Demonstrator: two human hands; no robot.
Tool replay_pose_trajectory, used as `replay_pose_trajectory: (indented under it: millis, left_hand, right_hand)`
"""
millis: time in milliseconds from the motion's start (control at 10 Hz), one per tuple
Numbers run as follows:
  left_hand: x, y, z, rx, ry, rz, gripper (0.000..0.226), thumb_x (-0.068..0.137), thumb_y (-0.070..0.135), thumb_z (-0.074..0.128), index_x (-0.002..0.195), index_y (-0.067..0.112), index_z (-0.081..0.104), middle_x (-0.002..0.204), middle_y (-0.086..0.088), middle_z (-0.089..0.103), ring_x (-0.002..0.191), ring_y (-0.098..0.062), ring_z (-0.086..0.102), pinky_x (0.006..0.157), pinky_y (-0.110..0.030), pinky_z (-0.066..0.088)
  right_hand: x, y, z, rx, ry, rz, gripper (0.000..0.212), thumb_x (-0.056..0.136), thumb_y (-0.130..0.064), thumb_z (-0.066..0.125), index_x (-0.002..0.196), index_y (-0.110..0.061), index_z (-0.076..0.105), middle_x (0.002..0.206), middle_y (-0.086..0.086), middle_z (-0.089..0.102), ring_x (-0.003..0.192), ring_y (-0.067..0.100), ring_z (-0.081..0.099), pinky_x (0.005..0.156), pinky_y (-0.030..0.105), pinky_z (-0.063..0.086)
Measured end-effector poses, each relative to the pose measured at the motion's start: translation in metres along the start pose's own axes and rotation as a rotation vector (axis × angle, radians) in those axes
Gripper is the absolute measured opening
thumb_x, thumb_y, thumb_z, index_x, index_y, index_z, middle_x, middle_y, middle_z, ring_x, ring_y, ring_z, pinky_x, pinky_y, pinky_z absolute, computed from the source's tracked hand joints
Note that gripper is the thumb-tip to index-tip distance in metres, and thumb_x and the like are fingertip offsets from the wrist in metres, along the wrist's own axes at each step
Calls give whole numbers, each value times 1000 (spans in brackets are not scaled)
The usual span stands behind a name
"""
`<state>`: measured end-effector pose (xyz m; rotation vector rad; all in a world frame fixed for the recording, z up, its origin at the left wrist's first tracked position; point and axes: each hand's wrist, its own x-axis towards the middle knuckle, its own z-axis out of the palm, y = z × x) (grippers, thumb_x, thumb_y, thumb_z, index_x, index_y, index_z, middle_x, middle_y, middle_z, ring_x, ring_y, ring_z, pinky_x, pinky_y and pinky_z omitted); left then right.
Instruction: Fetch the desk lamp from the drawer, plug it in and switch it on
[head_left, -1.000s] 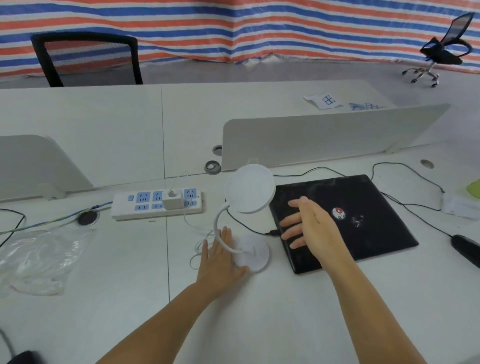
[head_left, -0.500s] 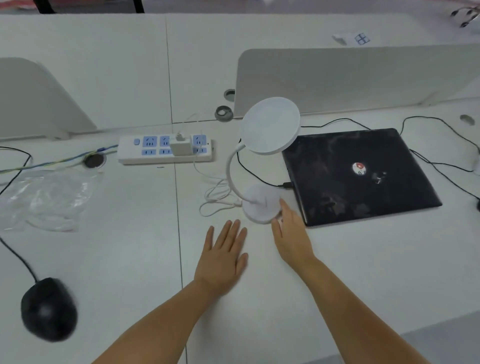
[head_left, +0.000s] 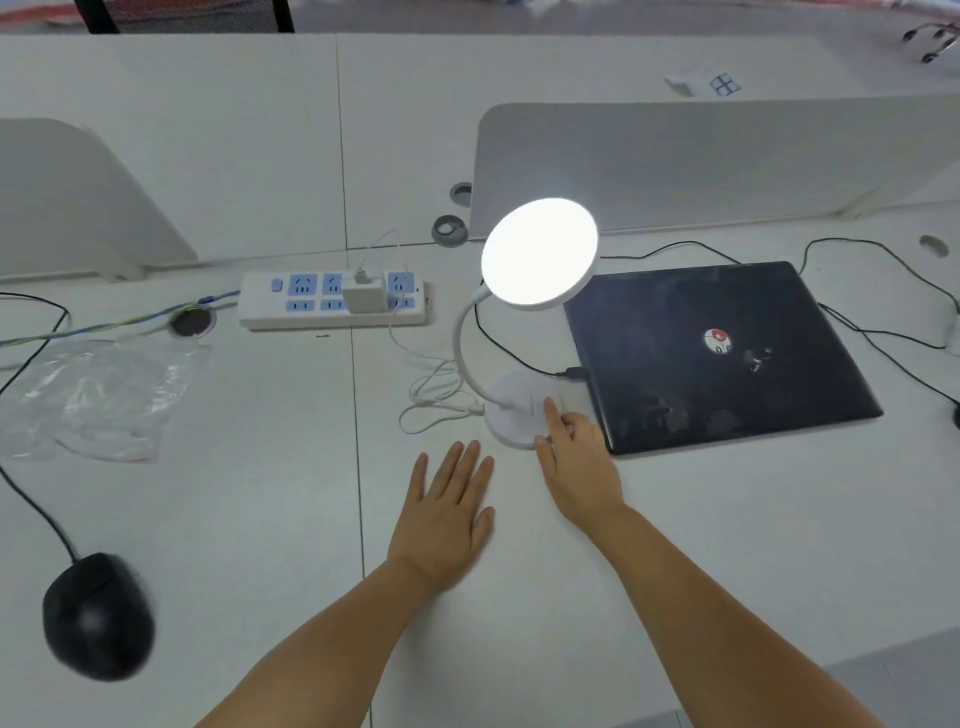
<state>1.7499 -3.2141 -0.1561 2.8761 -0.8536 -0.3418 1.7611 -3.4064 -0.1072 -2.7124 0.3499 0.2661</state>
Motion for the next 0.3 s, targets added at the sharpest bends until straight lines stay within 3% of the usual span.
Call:
replay_pose_trajectory:
  millis: [200,300]
  left_hand:
    - [0,1,0,14,58,6,58,95,43,29,146,17,33,154,-4,35,144,-21,28,113,-48,9]
    - [0,1,5,-5,105,7,58,94,43,31,146,17,34,154,-4,36,144,-19,20,113,-49,10]
  right_hand:
    - [-2,-3,-9,70,-6,9,61,101,-34,32,152,-23,2,142,11,39,124,24,42,100,33,43]
    - [-13,-5,-23,345,43,38,62,100,-32,37,151,-25,4,148,8,34,131,23,39,107,35,37]
